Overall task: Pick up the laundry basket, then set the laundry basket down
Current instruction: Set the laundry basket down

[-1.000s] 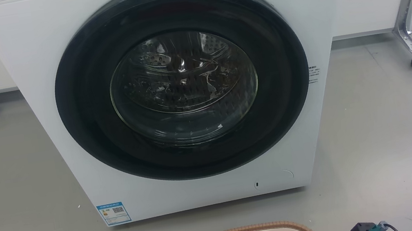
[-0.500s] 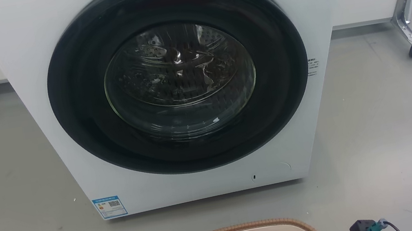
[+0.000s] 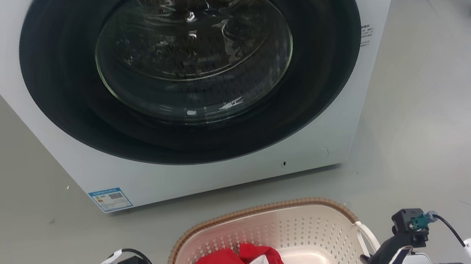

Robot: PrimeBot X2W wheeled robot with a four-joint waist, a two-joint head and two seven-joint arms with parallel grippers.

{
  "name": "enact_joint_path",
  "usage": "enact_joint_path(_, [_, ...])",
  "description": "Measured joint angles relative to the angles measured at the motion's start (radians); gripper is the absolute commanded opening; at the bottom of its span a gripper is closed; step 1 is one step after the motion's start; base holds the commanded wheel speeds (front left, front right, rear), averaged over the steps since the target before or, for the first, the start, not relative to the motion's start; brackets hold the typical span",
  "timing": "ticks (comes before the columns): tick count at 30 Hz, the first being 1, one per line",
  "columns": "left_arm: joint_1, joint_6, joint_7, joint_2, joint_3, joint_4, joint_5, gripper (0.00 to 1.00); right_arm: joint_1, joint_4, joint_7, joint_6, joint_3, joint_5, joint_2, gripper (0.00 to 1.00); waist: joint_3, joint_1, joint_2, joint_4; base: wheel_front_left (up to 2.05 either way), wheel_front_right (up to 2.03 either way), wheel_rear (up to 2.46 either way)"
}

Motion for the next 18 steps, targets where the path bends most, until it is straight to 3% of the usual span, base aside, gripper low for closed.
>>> enact_joint_path(18, [-0.167, 0.009, -0.098, 0.018, 0.0, -0.048, 0.026, 0.0, -0.182, -0.049, -0.102, -0.013, 0.025, -0.054, -0.026, 0.0, 0.257, 0.0002, 0.0001, -0.009, 0.0, 0.0, 0.0])
